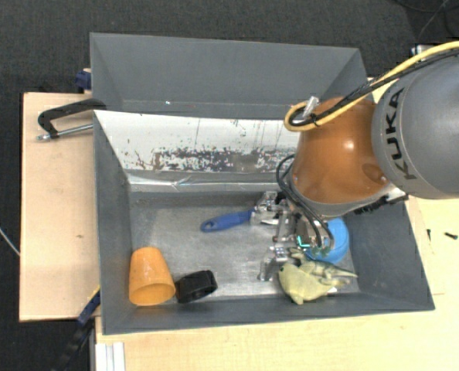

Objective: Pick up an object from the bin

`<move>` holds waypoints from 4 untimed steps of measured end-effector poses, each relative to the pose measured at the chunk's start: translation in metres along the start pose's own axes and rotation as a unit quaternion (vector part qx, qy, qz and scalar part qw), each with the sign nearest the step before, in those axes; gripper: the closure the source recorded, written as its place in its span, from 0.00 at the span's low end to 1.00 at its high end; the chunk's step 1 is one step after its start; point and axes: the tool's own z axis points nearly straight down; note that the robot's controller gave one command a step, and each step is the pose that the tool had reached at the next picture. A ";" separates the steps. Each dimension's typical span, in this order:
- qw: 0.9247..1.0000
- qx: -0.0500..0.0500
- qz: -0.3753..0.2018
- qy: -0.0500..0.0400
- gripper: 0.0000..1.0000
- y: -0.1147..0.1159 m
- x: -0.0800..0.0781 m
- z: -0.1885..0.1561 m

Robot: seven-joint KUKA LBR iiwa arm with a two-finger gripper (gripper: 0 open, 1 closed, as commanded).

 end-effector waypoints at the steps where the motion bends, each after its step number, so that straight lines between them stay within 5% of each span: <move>1: 0.995 0.000 -0.100 -0.002 0.00 -0.060 -0.018 0.064; 2: 0.996 -0.002 -0.091 -0.006 0.00 -0.118 -0.056 0.081; 3: 0.980 0.002 -0.197 -0.009 0.00 -0.103 -0.062 0.024; 4: 0.984 0.000 -0.180 0.000 0.00 -0.123 -0.087 0.074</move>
Offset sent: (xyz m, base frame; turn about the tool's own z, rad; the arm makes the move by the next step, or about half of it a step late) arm 0.0180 -0.0600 -0.0639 -0.2032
